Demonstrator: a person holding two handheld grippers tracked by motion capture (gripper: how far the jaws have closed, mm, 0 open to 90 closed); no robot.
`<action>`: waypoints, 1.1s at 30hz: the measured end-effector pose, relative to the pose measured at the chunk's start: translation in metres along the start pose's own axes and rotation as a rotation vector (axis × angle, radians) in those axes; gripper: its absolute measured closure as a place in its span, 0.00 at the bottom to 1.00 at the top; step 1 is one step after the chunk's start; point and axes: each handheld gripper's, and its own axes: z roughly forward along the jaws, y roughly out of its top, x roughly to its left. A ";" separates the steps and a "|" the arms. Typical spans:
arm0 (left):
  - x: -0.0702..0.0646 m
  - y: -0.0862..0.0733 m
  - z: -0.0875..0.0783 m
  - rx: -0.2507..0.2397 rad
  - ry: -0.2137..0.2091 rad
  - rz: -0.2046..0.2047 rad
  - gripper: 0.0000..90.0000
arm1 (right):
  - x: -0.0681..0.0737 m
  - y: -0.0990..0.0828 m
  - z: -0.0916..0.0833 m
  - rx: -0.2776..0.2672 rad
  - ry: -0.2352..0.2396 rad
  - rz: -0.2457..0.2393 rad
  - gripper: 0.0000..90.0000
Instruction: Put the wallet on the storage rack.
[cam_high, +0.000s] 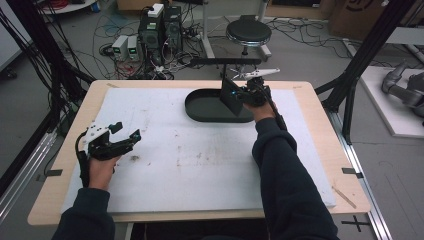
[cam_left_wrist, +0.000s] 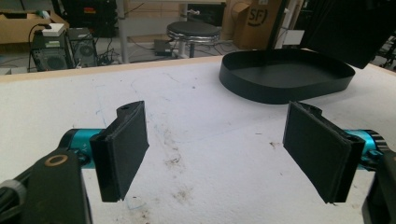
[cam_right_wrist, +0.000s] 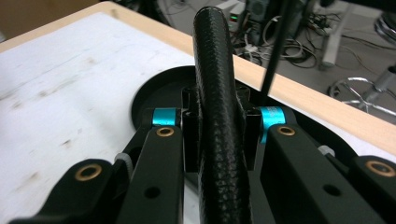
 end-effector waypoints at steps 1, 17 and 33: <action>0.000 0.000 0.000 0.001 -0.001 0.000 0.24 | -0.005 -0.003 0.007 -0.002 -0.003 0.036 0.86; 0.001 -0.001 0.001 -0.001 -0.006 -0.004 0.24 | -0.009 -0.020 0.071 -0.053 -0.067 0.264 0.86; 0.000 -0.001 0.001 0.006 -0.011 0.003 0.24 | -0.045 -0.027 0.041 0.017 -0.273 0.323 0.52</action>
